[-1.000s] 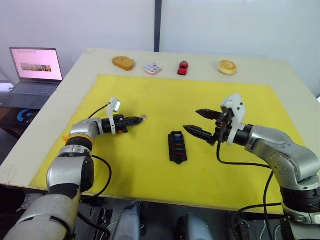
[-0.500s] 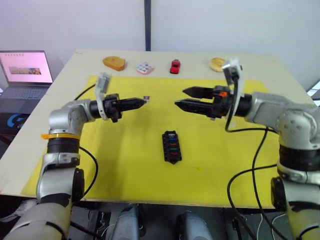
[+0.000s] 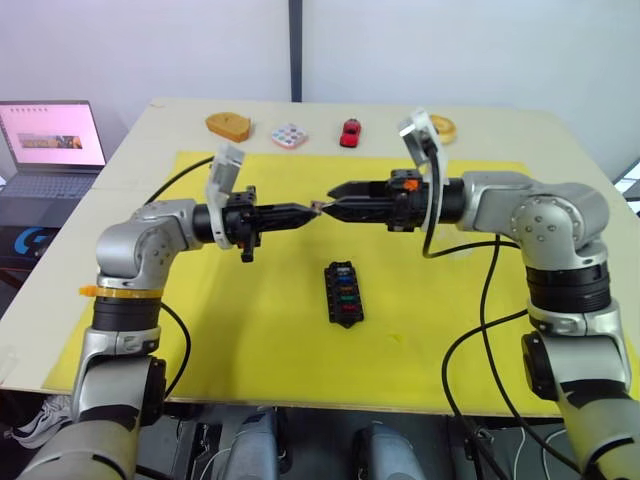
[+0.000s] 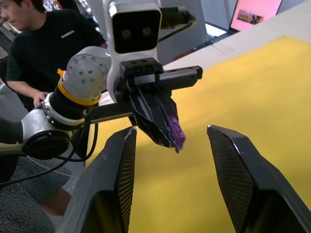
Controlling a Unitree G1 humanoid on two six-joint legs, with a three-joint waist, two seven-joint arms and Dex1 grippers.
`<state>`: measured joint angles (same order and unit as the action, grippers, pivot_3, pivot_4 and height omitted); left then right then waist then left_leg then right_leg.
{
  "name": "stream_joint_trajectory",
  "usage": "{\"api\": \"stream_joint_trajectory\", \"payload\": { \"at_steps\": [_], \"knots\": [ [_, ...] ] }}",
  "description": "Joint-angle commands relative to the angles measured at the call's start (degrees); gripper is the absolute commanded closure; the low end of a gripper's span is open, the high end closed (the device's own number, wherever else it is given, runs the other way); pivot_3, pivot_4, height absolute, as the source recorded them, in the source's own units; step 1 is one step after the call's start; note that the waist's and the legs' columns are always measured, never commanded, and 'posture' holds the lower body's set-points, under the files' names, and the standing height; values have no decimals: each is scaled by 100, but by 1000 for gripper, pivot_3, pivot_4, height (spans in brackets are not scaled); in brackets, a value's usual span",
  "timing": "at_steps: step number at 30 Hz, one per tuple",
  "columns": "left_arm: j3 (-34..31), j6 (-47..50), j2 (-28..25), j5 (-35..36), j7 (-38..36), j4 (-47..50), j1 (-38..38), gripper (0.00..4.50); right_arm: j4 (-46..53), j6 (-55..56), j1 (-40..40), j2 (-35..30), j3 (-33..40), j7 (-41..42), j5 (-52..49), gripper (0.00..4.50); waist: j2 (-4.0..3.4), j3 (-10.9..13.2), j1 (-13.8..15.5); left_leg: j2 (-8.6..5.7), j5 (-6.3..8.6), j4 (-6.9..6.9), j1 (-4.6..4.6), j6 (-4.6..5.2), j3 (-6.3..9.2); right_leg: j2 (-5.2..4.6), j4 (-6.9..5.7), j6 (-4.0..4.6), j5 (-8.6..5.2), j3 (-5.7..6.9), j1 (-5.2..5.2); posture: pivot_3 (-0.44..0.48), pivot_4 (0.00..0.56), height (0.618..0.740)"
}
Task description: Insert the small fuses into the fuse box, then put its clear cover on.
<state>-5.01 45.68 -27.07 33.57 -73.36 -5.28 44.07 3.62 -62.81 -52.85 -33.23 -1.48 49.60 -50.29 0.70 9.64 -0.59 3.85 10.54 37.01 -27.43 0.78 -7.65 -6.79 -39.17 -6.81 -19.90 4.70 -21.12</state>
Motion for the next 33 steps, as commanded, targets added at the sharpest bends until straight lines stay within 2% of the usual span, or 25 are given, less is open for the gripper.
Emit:
{"api": "stream_joint_trajectory", "payload": {
  "at_steps": [1, 27, 28, 29, 32, 33],
  "knots": [
    [93, -148, -101, 105, -12, 163, 60, 4500, 177, 25, -87, -86, 117, 124, -5, 2112, 0, 0, -1, 0, 0, 0, 0, 0, 0, 0, 0, 0, 0, 0, -1, 0, 150, 740],
    [323, -272, -146, 269, 79, 242, 114, 4500, 301, 39, 84, 0, 77, 177, 215, 2112, 0, 0, -4, 0, 0, -1, 0, 0, -1, 0, 1, 0, 0, 0, -1, 0, 150, 740],
    [335, -278, -154, 273, 79, 241, 109, 4500, 307, 40, 86, 4, 83, 173, 216, 2635, 0, 0, -4, 0, 0, -1, 0, 0, -1, 0, 1, 0, 0, 0, -1, 0, 150, 740],
    [351, -288, -161, 271, 78, 231, 107, 4500, 312, 42, 87, 10, 89, 168, 214, 2853, 0, 0, -3, 0, 0, -1, 0, 0, -1, 0, 1, 0, 0, 0, -2, 0, 150, 740],
    [391, -324, -184, 259, 68, 218, 92, 4500, 329, 30, 95, 28, 109, 159, 193, 4356, 0, 0, -3, 0, 0, -1, 0, 0, -1, 0, 1, 0, 0, 0, -2, 0, 150, 740],
    [396, -329, -189, 266, 70, 215, 91, 4500, 330, 29, 98, 28, 109, 161, 195, 4440, 0, 0, -3, 0, 0, -1, 0, 0, -1, 0, 1, 0, 0, 0, -2, 0, 150, 740]
  ]
}}
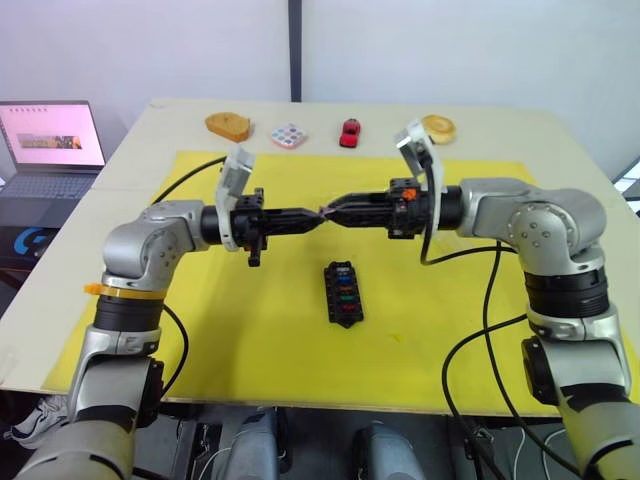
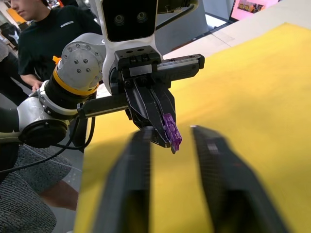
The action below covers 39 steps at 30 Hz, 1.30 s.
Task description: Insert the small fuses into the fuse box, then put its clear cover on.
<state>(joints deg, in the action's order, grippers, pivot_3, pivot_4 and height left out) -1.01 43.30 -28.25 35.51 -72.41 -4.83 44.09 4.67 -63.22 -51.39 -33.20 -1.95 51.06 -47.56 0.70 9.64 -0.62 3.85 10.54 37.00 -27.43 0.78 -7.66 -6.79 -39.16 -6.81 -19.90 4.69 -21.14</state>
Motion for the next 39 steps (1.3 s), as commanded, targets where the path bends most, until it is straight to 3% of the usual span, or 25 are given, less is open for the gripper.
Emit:
{"api": "stream_joint_trajectory", "payload": {
  "at_steps": [1, 7, 8, 10, 17, 18, 21, 24, 29, 39],
  "knots": [
    [0, -101, -74, 75, -22, 164, 90, 4500, 229, 68, -41, 18, 150, 25, -72, 4440, 0, 0, 0, 0, 0, 0, 0, 0, 0, 0, 0, 0, 0, 0, 0, 0, 150, 740],
    [-1, -115, -90, 87, -12, 141, 86, 4500, 256, 51, -24, -15, 127, 77, -74, 4440, 0, 0, -1, 0, 0, 0, 0, 0, 0, 0, 1, 0, 0, 0, 0, 0, 150, 740],
    [-1, -124, -101, 81, -23, 135, 80, 4239, 255, 53, -25, -17, 125, 84, -74, 4480, 0, 0, -1, 0, 0, -1, 0, 0, 0, 0, 1, 0, 0, 0, 0, 0, 150, 740],
    [0, -102, -164, 83, -75, 132, 57, 3637, 253, 131, -20, -25, 111, 139, -43, 4500, 0, 0, -1, 0, 0, -1, 0, 0, 0, 0, 1, 0, 0, 0, 0, 0, 150, 740],
    [-65, -77, -388, 22, 66, 174, -64, 334, 27, 920, 31, -127, -43, 587, 438, 4500, 0, 0, 0, 0, 0, -1, 0, 0, -1, 0, 1, 0, 0, 0, -2, 0, 150, 740],
    [-3, -153, -467, -71, 62, 218, -154, 43, -94, 1310, 61, -227, -192, 805, 728, 4500, 0, 0, -1, 0, 0, -1, 0, 0, -1, 0, 1, 0, 0, 0, -2, 0, 150, 740],
    [277, -568, -708, -498, 25, 322, -428, 43, -559, 2678, 253, -516, -841, 1494, 1753, 4500, -1, 0, -2, 0, 0, -2, 0, 0, -3, 0, 3, 0, 0, -1, -3, 0, 150, 740],
    [521, -1027, -831, -913, 88, 289, -603, 43, -1020, 3451, 425, -490, -1075, 1950, 2159, 4500, -1, 1, -2, -1, 0, -1, 0, 0, -15, 0, 5, -1, -1, -1, -7, 0, 150, 740],
    [782, -1359, -874, -1341, 245, 319, -835, 43, -1411, 4221, 564, -298, -1271, 2213, 2634, 4500, -5, 4, -6, 1, -1, -2, -4, -2, -14, 0, 4, -1, -1, -4, -10, 0, 150, 740],
    [894, -1469, -823, -1475, 377, 536, -1099, 43, -1836, 4739, 600, -152, -1294, 2387, 3164, 4500, -6, 5, 1, 1, -1, 0, -3, -3, -10, 0, 4, -1, -1, -4, -9, 0, 150, 740]
  ]
}}
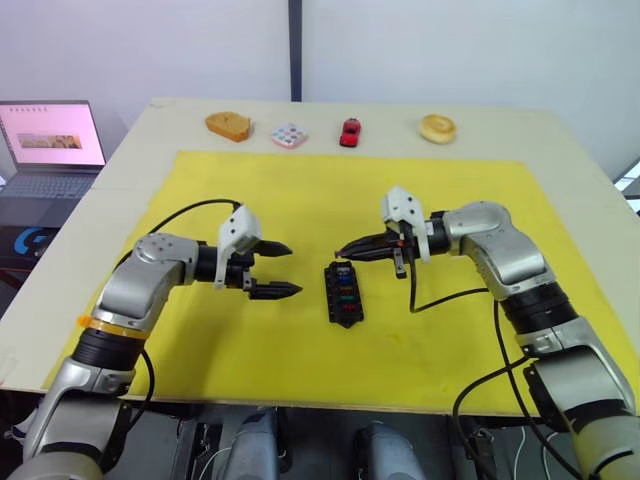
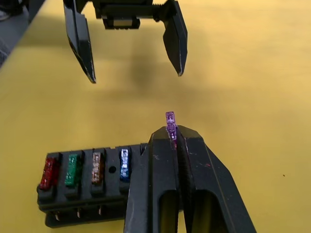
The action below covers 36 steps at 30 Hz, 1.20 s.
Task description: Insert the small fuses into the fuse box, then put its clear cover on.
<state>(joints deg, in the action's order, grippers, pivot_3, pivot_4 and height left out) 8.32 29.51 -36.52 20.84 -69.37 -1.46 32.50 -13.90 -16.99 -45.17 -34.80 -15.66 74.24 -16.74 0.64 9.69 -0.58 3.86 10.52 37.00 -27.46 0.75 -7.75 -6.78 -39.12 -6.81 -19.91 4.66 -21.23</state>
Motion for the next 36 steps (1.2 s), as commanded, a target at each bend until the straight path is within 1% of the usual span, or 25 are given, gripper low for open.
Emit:
{"api": "stream_joint_trajectory", "payload": {
  "at_steps": [1, 9, 15, 24, 36],
  "knots": [
    [-38, -93, 19, -11, 86, 193, 68, 43, 19, 133, -8, 12, 78, 78, 111, 4500, 0, 0, -4, 0, 0, 0, 0, 0, 1, 0, 0, 0, 0, 0, 0, 0, 150, 740],
    [-67, -74, 140, 40, 141, 197, 233, 43, -47, 206, 41, 44, 103, 79, 289, 4500, 0, 0, 3, 0, 0, 1, 1, 0, -1, 0, 0, 0, 0, 0, 2, 0, 150, 740],
    [64, 48, 195, -30, 203, 299, 414, 43, -71, 194, 49, 89, 108, 53, 365, 4500, 0, 0, -6, 0, 0, 1, 1, 0, 0, 0, -1, 0, 0, 0, 2, 0, 150, 740],
    [193, 93, 222, -22, 270, 412, 461, 43, 39, 94, 118, 105, 98, 99, 410, 4500, 0, 0, -1, 0, -1, 2, 2, -1, -1, 0, -1, 0, 0, 0, 4, 0, 150, 740],
    [173, 96, 229, 18, 283, 414, 390, 43, -62, 148, 194, 135, -8, 49, 630, 4500, 0, 0, 1, -1, -1, 3, 3, -1, -1, 0, -1, 0, 0, 0, 6, 0, 150, 740]
  ]
}}
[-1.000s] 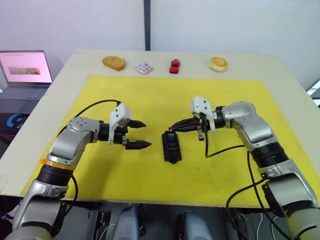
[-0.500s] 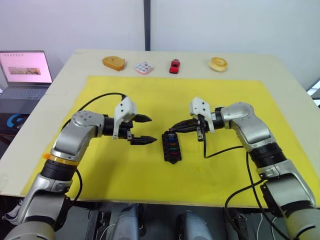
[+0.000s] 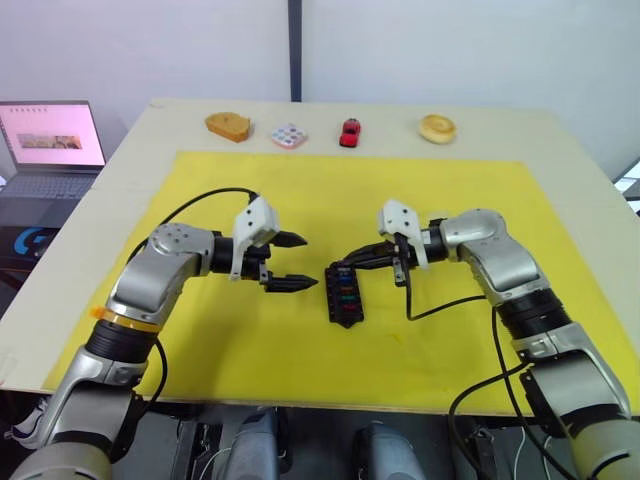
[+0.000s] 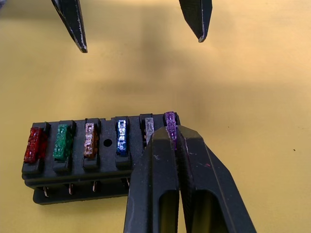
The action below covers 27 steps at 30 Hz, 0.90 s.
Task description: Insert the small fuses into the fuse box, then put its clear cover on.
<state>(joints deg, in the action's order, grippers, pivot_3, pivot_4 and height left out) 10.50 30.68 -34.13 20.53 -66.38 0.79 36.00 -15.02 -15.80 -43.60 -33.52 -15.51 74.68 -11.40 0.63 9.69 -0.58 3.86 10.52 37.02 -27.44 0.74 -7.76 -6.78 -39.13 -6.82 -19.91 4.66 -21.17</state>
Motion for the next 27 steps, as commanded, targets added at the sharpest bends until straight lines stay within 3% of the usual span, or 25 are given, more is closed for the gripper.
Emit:
{"api": "stream_joint_trajectory", "payload": {
  "at_steps": [1, 17, 27],
  "knots": [
    [-46, -20, -11, 51, -16, 189, 36, 43, 46, 14, 41, 0, -43, 10, 118, 4500, 0, 0, 0, 0, 0, 0, 0, 0, 0, 0, 0, 0, 0, 0, 0, 0, 150, 740],
    [-48, -81, 43, 33, 3, 100, 23, 43, 104, -40, 15, -112, -368, 433, 350, 4500, -1, -1, 3, 0, 0, 0, 5, 0, 0, 0, 0, 0, 0, 0, 7, 0, 150, 740],
    [-72, -150, 48, -1, 29, 69, -59, 43, -415, 196, -200, 40, -515, 532, 587, 4500, -1, -2, -1, 0, 0, 1, 8, 0, 0, 1, 0, 0, 0, 1, 11, 0, 150, 740]
  ]
}}
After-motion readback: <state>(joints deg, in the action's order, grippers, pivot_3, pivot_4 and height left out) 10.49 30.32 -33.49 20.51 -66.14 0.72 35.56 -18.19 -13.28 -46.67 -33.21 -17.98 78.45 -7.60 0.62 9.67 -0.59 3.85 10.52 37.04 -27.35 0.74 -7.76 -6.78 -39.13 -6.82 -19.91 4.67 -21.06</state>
